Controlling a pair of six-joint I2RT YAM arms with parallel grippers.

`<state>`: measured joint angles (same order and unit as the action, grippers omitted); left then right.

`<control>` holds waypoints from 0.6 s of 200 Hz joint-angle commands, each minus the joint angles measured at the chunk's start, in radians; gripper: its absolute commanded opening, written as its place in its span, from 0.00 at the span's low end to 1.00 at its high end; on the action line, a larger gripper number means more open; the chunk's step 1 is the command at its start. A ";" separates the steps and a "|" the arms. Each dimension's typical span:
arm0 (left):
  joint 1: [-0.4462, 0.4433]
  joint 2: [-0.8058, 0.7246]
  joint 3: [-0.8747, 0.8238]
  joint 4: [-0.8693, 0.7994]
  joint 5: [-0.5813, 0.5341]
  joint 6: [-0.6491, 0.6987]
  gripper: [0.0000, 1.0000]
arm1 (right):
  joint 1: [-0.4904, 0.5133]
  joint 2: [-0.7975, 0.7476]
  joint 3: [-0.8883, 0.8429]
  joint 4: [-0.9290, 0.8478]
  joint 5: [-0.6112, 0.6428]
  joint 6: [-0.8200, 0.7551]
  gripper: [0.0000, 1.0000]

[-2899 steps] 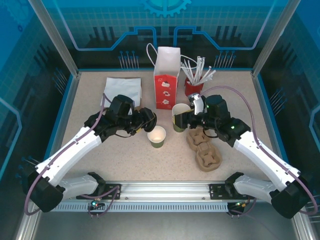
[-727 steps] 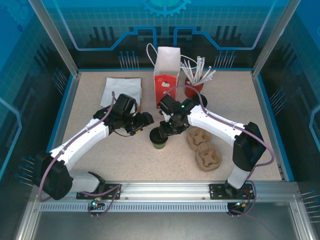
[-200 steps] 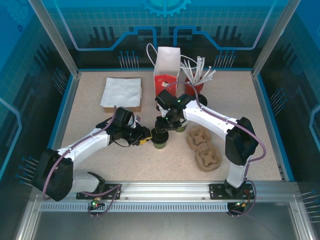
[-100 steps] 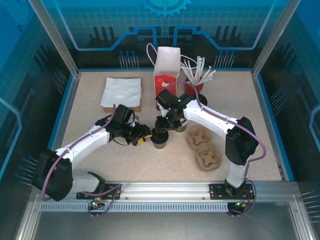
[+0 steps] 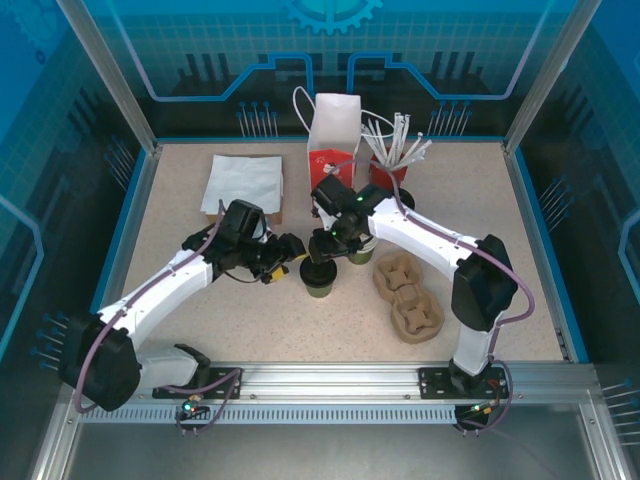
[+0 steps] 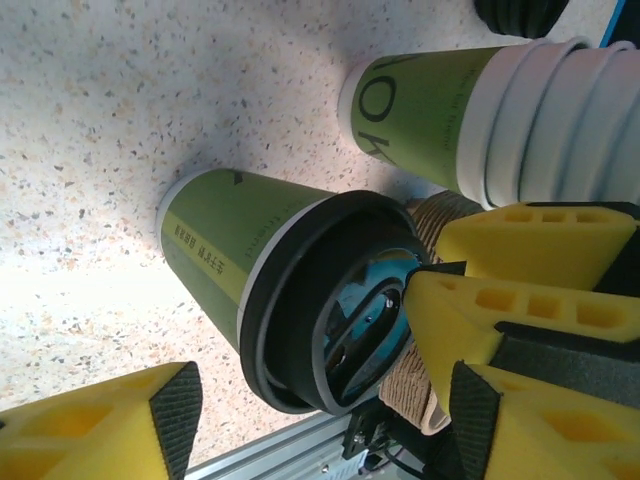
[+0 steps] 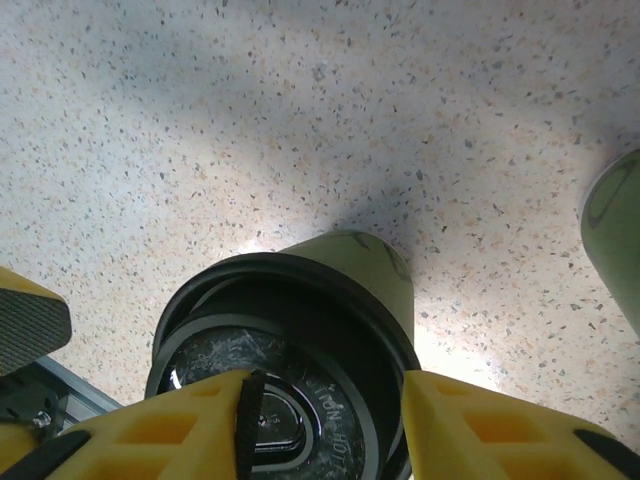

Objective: Pack the takeout coffee

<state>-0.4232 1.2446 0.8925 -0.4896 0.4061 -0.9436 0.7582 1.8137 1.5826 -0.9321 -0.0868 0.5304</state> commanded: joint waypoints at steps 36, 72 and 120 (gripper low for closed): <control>0.021 -0.078 0.054 -0.119 -0.122 0.031 0.76 | 0.002 -0.142 -0.080 -0.015 -0.031 0.037 0.60; 0.023 -0.088 0.057 -0.145 -0.150 0.046 0.76 | 0.016 -0.200 -0.225 0.116 -0.147 0.114 0.78; 0.024 -0.093 0.056 -0.158 -0.158 0.055 0.77 | 0.031 -0.152 -0.240 0.162 -0.192 0.138 0.97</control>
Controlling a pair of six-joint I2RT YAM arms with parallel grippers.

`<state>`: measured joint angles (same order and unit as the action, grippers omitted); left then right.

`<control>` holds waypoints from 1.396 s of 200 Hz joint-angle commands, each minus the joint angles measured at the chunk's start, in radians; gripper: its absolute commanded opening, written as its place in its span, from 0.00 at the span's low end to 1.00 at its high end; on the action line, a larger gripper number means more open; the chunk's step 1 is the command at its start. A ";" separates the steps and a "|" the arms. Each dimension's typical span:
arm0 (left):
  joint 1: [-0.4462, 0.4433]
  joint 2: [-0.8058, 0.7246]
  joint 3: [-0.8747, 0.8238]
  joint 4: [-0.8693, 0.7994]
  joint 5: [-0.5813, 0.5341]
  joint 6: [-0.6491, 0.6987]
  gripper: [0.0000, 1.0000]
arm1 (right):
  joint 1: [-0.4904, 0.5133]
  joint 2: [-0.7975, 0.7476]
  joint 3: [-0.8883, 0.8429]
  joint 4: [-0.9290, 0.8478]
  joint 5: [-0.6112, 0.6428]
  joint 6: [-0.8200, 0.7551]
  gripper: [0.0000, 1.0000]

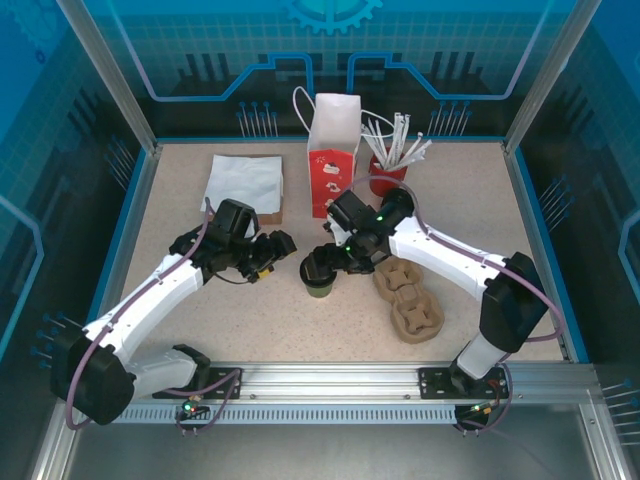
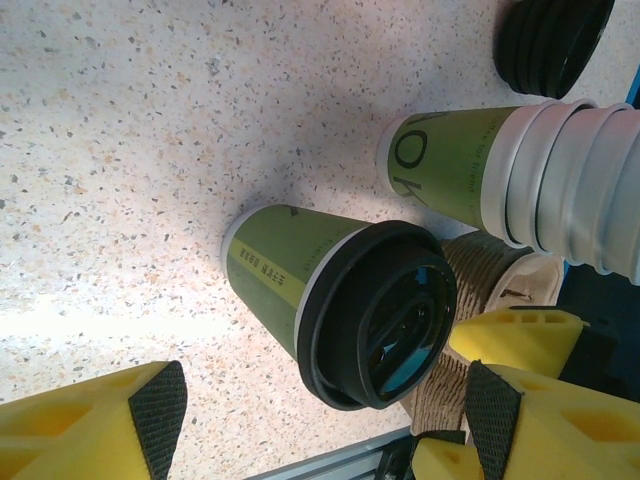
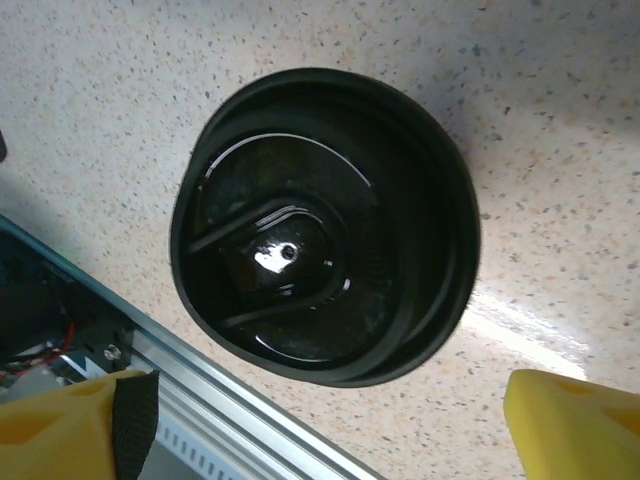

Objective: Pack the takeout coffee

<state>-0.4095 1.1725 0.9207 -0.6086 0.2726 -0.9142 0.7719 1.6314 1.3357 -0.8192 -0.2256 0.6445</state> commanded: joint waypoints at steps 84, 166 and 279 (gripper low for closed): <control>0.012 -0.036 0.035 -0.069 -0.051 0.042 0.78 | 0.025 0.131 0.106 0.045 -0.059 -0.007 1.00; 0.158 -0.080 -0.048 -0.076 0.041 0.050 0.84 | 0.017 0.255 0.257 0.048 -0.117 -0.049 0.99; 0.217 0.006 -0.124 0.079 0.309 0.075 0.75 | -0.028 0.176 0.202 -0.049 0.007 -0.065 0.71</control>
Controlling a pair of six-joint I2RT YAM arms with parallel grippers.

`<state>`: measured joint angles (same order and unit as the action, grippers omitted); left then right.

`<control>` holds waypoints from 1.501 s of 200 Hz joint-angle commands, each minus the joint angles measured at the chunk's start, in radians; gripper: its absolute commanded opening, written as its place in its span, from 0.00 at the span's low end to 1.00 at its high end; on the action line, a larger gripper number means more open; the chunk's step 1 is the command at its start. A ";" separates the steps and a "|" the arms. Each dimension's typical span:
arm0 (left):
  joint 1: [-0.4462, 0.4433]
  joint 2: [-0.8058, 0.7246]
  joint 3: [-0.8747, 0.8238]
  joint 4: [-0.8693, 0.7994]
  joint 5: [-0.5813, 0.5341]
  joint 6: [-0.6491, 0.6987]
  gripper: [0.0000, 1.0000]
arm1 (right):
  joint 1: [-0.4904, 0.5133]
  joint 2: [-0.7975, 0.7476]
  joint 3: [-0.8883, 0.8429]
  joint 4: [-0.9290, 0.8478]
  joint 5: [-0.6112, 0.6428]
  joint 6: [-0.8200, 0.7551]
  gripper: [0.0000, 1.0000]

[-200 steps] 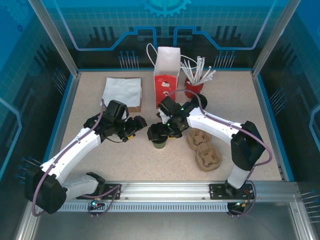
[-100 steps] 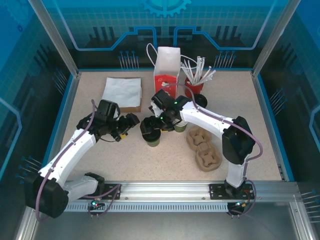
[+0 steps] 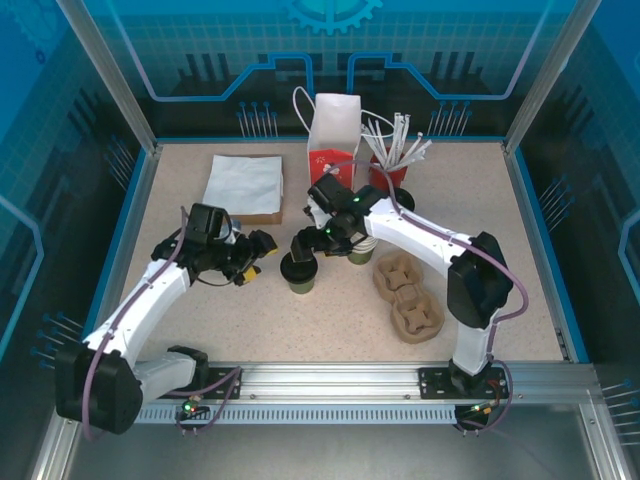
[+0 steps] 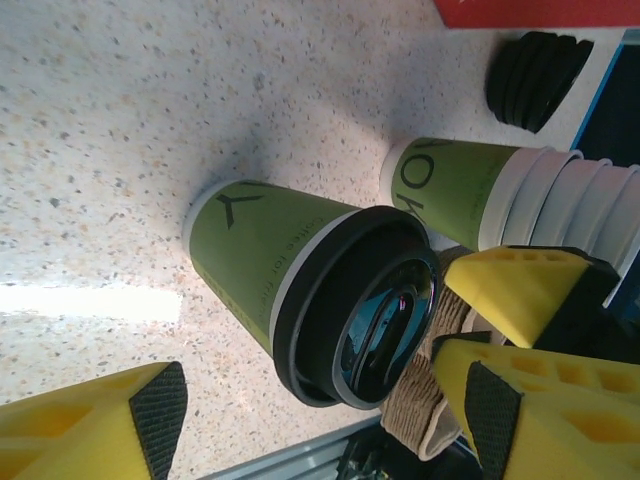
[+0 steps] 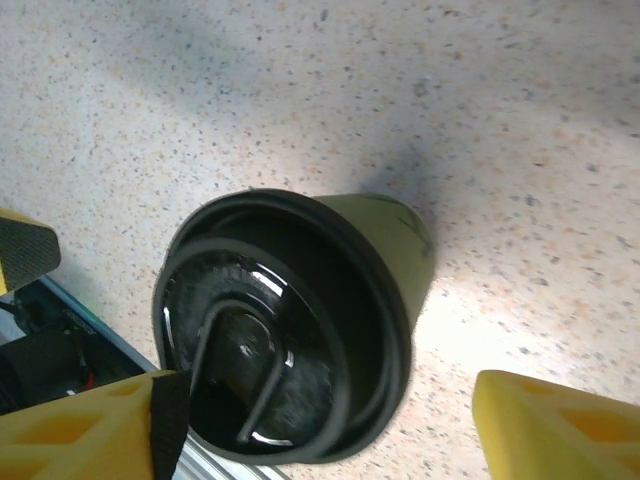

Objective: Pack the takeout coffee

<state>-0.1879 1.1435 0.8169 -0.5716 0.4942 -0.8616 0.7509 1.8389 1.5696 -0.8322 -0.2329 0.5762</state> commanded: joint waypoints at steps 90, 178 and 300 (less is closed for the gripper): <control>-0.053 0.138 -0.034 0.052 0.092 0.066 0.65 | 0.012 0.026 -0.014 -0.066 0.015 -0.004 0.57; -0.070 0.186 -0.062 -0.032 0.027 0.129 0.52 | 0.043 0.072 -0.014 -0.162 0.079 -0.028 0.51; -0.070 0.197 -0.163 -0.049 -0.040 0.136 0.46 | 0.054 0.118 -0.099 -0.231 0.107 -0.054 0.42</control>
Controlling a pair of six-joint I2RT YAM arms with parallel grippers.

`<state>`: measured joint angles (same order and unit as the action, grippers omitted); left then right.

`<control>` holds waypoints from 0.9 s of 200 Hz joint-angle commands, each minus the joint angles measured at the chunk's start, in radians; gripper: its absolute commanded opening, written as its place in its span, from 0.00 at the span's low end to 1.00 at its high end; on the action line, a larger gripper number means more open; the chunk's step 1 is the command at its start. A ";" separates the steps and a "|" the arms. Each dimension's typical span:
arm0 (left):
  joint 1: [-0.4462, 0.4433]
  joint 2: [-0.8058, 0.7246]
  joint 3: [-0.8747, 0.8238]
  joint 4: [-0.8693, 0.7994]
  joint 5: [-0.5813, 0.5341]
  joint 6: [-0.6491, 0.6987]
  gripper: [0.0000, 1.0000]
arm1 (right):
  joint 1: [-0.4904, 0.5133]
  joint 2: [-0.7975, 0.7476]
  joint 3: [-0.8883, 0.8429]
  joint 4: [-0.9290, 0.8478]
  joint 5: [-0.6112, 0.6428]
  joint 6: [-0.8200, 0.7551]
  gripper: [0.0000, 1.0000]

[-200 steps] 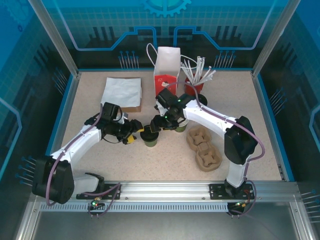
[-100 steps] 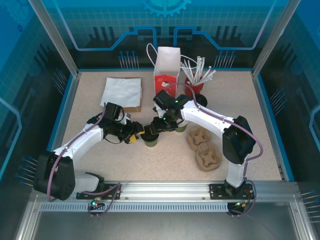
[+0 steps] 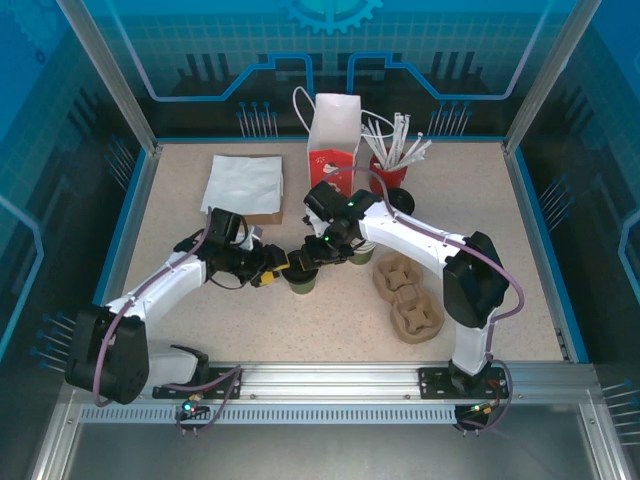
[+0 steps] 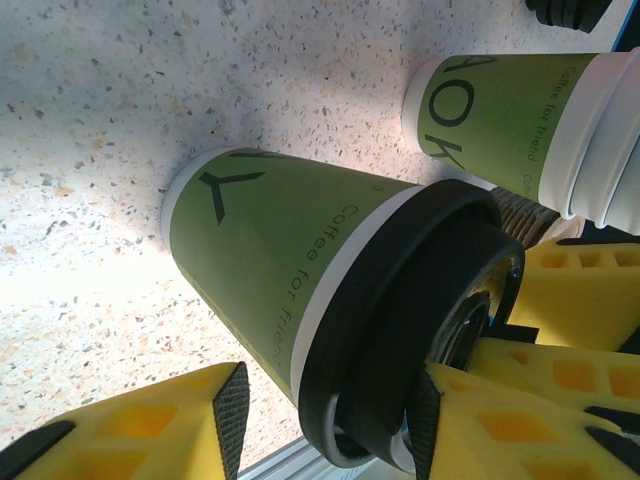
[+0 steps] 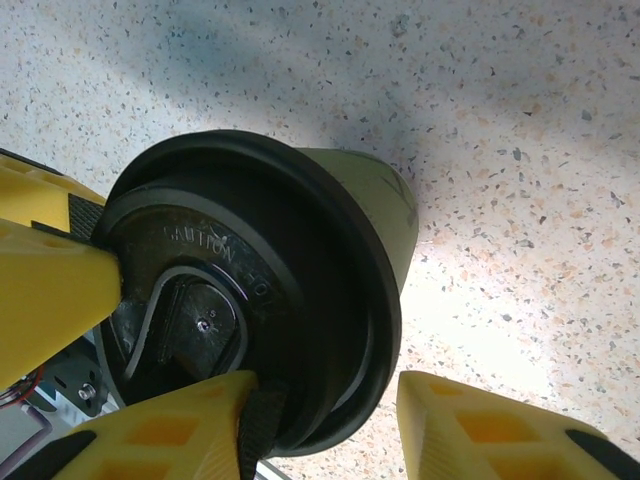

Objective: Pack the takeout coffee

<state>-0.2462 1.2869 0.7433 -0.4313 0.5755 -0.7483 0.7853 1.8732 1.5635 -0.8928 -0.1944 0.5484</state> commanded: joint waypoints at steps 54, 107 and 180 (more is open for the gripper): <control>-0.013 0.015 -0.034 -0.168 -0.095 -0.012 0.47 | 0.018 0.058 -0.023 -0.158 0.072 -0.040 0.43; -0.013 0.002 0.107 -0.177 -0.043 -0.029 0.60 | 0.019 0.006 0.099 -0.118 0.090 -0.067 0.53; 0.064 -0.049 0.227 -0.273 -0.108 0.023 0.79 | 0.061 -0.104 0.067 -0.077 0.166 -0.121 0.97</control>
<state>-0.2314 1.2816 0.9379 -0.6189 0.5255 -0.7555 0.8070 1.8385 1.6493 -0.9703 -0.0772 0.4541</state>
